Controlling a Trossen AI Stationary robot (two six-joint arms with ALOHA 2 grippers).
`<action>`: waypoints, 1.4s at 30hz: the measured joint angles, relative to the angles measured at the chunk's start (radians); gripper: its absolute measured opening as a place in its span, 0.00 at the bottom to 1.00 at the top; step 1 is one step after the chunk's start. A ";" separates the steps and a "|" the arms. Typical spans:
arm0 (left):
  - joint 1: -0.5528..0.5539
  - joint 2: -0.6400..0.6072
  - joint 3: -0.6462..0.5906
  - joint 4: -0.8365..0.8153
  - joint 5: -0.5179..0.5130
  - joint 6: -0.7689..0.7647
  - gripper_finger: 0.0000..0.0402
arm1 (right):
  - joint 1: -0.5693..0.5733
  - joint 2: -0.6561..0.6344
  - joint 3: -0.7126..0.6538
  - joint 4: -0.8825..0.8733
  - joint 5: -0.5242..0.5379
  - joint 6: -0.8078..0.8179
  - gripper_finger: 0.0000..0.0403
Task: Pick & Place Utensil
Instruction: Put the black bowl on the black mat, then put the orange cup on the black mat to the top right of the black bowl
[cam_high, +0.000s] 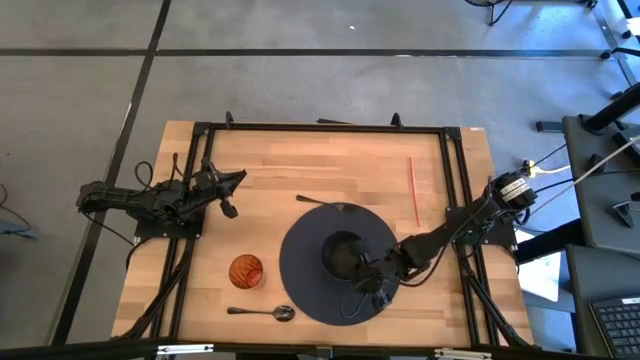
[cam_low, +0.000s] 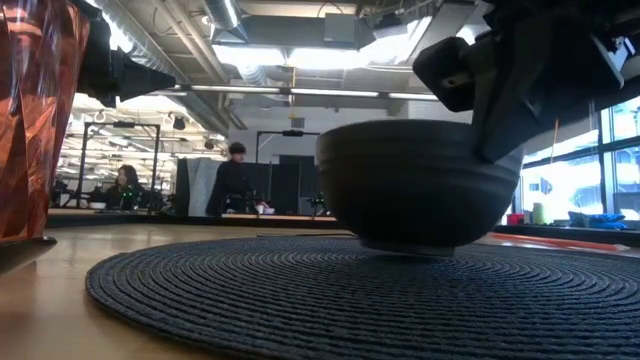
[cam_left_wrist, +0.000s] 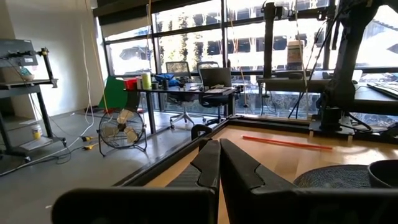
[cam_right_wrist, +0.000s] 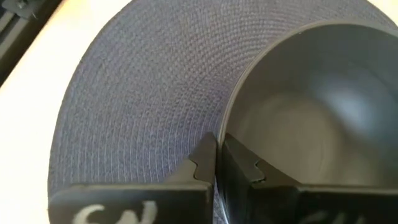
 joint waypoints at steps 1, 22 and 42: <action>0.000 0.000 0.000 0.000 0.000 -0.005 0.01 | 0.000 0.000 0.000 -0.002 0.000 0.003 0.03; 0.000 0.000 0.000 0.000 0.000 -0.024 0.01 | 0.000 0.000 0.000 -0.007 -0.018 0.013 0.11; 0.000 0.000 0.000 -0.006 0.000 -0.046 0.01 | 0.000 -0.023 0.190 -0.163 -0.134 -0.183 0.24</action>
